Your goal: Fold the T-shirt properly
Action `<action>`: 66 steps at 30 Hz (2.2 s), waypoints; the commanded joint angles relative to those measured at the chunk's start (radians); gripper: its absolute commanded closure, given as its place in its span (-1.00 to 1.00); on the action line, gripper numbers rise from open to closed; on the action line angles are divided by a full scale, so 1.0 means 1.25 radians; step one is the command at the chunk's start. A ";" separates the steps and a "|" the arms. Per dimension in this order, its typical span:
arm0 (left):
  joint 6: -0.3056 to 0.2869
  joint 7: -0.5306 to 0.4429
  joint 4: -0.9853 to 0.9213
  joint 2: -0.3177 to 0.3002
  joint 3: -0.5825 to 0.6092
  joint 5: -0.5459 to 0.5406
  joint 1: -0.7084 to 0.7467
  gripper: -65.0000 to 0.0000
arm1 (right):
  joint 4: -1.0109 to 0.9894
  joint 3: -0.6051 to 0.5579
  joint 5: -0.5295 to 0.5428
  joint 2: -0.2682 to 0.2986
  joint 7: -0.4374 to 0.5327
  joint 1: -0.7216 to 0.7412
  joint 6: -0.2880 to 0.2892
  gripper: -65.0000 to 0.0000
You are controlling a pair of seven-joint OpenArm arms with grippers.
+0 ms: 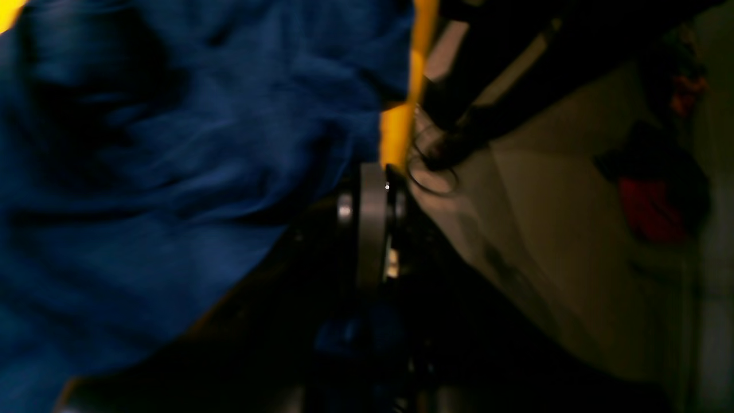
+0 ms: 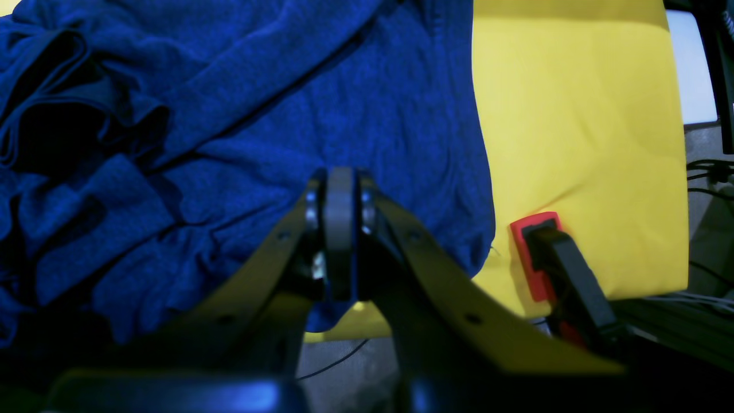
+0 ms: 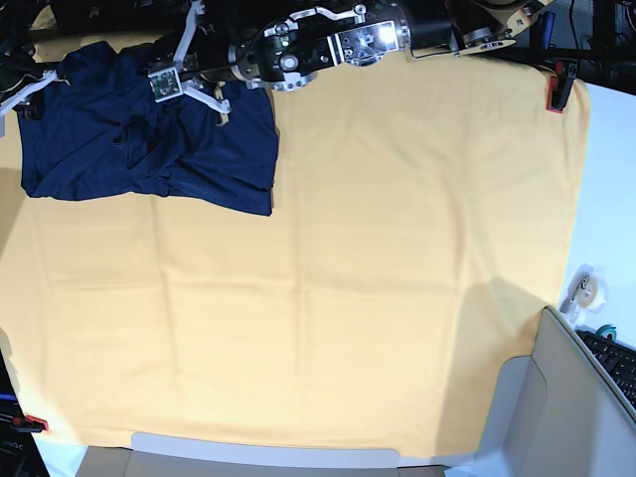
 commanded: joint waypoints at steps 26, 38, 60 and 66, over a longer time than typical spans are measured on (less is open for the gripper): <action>0.004 -0.062 0.122 -0.178 -0.312 0.003 0.135 1.00 | 0.017 -0.526 0.318 -0.019 0.015 0.081 0.063 1.00; 0.007 -0.054 0.120 -0.196 -0.311 0.003 0.136 1.00 | 0.015 -0.499 0.055 -0.018 0.015 -0.015 -0.043 1.00; 0.004 -0.053 0.120 -0.213 -0.312 0.004 0.176 0.91 | 0.010 0.122 -0.049 -0.069 0.011 0.028 0.092 1.00; 0.006 -0.053 0.118 -0.228 -0.313 0.004 0.192 0.57 | -0.110 0.254 0.043 0.004 0.001 0.052 0.105 0.51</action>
